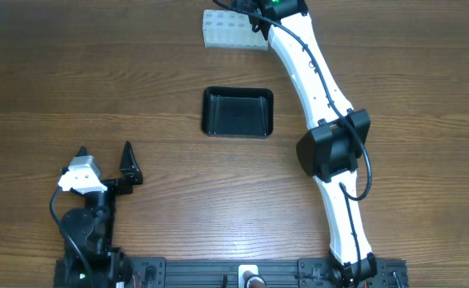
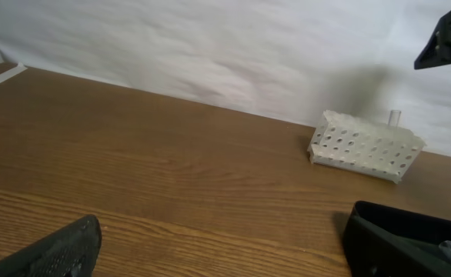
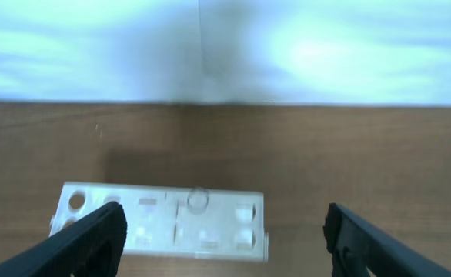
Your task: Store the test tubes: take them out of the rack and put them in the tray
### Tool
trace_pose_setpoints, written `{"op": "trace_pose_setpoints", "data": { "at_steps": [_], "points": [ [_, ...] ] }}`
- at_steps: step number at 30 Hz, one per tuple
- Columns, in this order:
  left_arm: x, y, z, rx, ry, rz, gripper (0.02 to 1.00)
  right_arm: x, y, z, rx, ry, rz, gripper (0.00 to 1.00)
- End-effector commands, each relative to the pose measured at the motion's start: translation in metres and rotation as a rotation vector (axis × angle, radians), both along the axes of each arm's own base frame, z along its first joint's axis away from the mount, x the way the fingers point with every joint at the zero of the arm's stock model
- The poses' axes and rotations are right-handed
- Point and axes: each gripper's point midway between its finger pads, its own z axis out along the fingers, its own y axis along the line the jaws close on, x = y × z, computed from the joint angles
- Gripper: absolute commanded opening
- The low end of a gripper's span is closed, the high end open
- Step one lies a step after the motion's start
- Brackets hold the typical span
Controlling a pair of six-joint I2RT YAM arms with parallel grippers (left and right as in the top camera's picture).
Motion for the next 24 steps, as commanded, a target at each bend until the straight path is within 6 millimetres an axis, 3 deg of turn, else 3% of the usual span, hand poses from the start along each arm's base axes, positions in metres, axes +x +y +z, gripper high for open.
{"op": "trace_pose_setpoints", "data": {
  "at_steps": [1, 16, 24],
  "points": [
    [0.0, -0.001, -0.002, 0.013, 0.003, -0.01, 0.996, 0.014, 0.0, -0.022, -0.066, -0.003, 0.026, 0.816],
    [0.0, -0.001, -0.002, 0.014, 0.003, -0.01, 1.0, 0.02, 0.017, -0.077, -0.144, 0.051, 0.097, 0.803],
    [0.0, -0.001, -0.002, 0.014, 0.003, -0.01, 0.998, 0.023, 0.019, -0.092, -0.148, 0.062, 0.099, 0.772]
  ]
}}
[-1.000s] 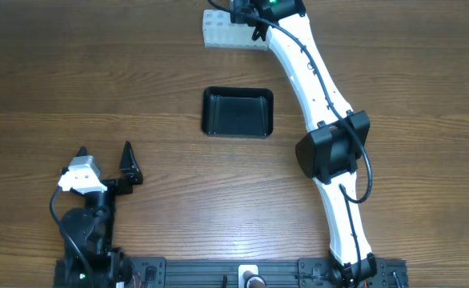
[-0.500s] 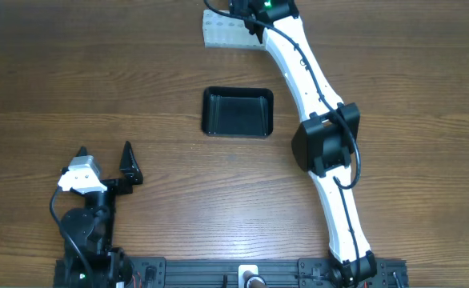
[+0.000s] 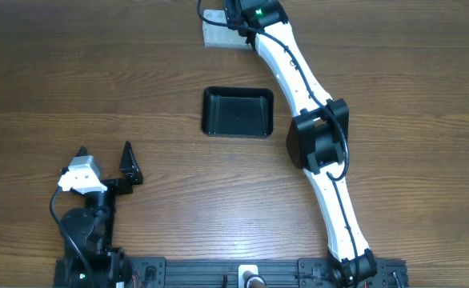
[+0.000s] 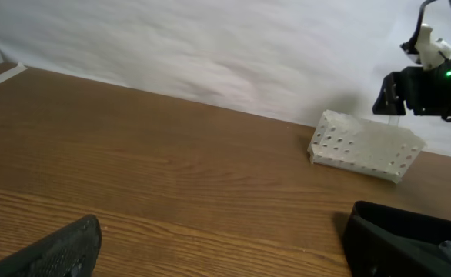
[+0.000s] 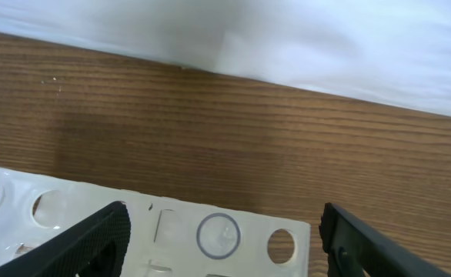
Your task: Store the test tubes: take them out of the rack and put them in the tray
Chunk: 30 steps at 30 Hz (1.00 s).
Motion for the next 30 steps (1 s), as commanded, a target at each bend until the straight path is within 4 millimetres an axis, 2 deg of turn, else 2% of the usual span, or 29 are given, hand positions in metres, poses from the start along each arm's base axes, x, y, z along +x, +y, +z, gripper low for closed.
{"op": "trace_pose_setpoints", "data": {
  "at_steps": [1, 4, 10, 18, 23, 30],
  "points": [
    [-0.0001, -0.0012, -0.0018, 0.014, 0.003, -0.01, 0.998, 0.0029, 0.0029, -0.0102, -0.016, -0.002, -0.002, 0.768],
    [-0.0001, -0.0012, -0.0016, 0.014, 0.003, -0.01, 0.998, 0.0038, 0.0033, -0.013, -0.016, -0.002, -0.002, 0.75],
    [-0.0001, -0.0012, -0.0016, 0.014, 0.003, -0.01, 0.998, 0.0041, 0.0034, -0.014, -0.016, -0.002, -0.002, 0.634],
    [-0.0001, -0.0012, -0.0018, 0.014, 0.003, -0.01, 0.998, 0.0045, -0.0034, -0.0124, -0.046, -0.014, -0.037, 0.345],
    [-0.0001, -0.0012, -0.0018, 0.014, 0.003, -0.01, 0.998, 0.0041, -0.0018, -0.0123, -0.046, -0.015, -0.035, 0.268],
    [-0.0001, -0.0012, -0.0018, 0.014, 0.003, -0.01, 0.998, 0.003, 0.0013, -0.0122, -0.048, -0.015, -0.031, 0.086]
  ]
}}
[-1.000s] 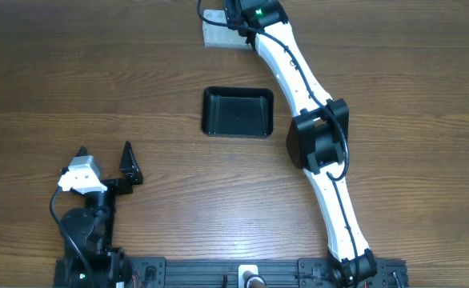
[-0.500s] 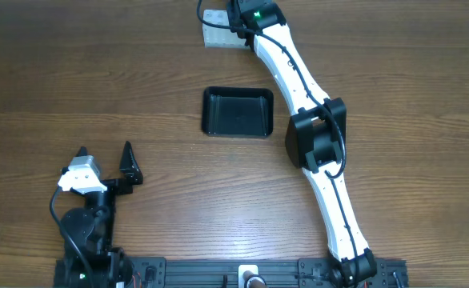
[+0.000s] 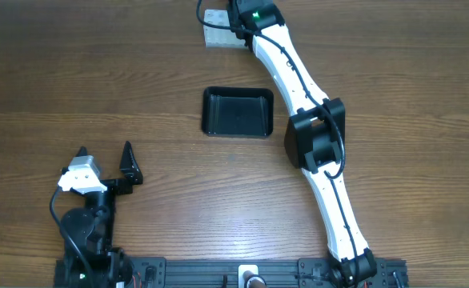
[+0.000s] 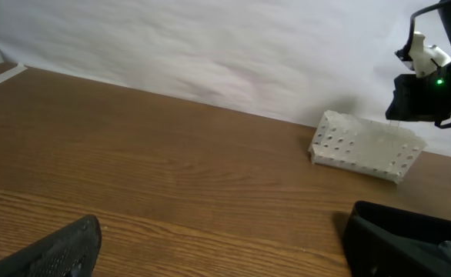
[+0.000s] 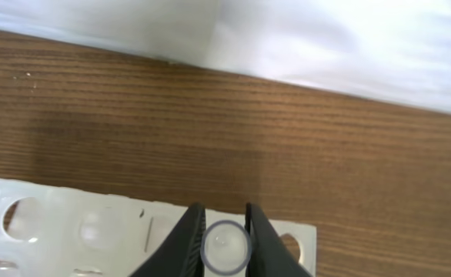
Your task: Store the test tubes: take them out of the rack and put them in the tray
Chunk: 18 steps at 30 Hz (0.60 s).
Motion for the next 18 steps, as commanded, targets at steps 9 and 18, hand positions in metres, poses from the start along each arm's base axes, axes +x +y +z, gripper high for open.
{"op": "trace_pose_setpoints", "data": {
  "at_steps": [9, 18],
  "points": [
    [0.0, -0.001, -0.002, 0.014, 0.003, -0.01, 0.998, 0.0, 0.006, -0.003, -0.011, -0.008, -0.002, 0.069],
    [0.0, -0.001, -0.002, 0.014, 0.003, -0.01, 0.998, -0.002, 0.01, 0.012, -0.002, -0.027, 0.006, 0.071]
  ]
}}
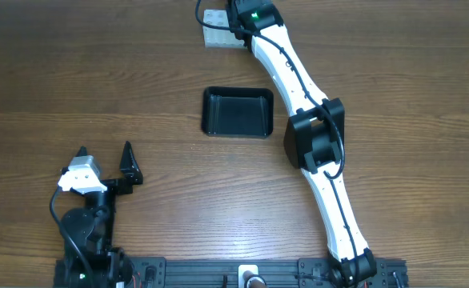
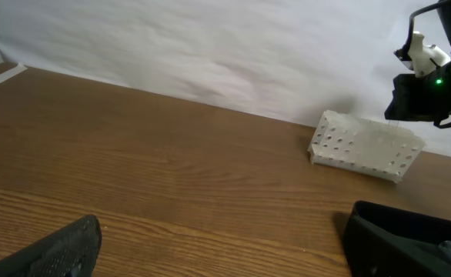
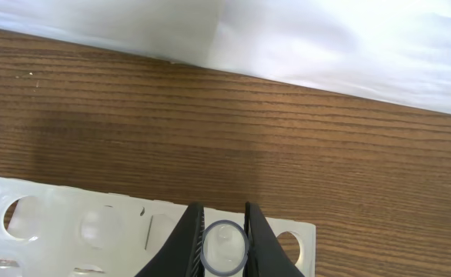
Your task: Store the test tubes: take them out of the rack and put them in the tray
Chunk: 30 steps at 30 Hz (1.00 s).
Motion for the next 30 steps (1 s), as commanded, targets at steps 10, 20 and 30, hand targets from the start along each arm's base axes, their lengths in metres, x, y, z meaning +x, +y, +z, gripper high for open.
{"op": "trace_pose_setpoints", "data": {
  "at_steps": [10, 20, 30],
  "points": [
    [0.0, -0.001, -0.002, 0.014, 0.003, -0.01, 0.998, -0.007, 0.014, 0.063, 0.031, -0.098, 0.016, 0.095],
    [0.0, -0.001, -0.002, 0.014, 0.003, -0.01, 0.996, -0.018, 0.013, 0.119, 0.04, -0.183, -0.002, 0.106],
    [0.0, -0.001, -0.002, 0.014, 0.003, -0.01, 0.998, -0.042, 0.015, 0.165, 0.09, -0.211, -0.008, 0.115]
  ]
}}
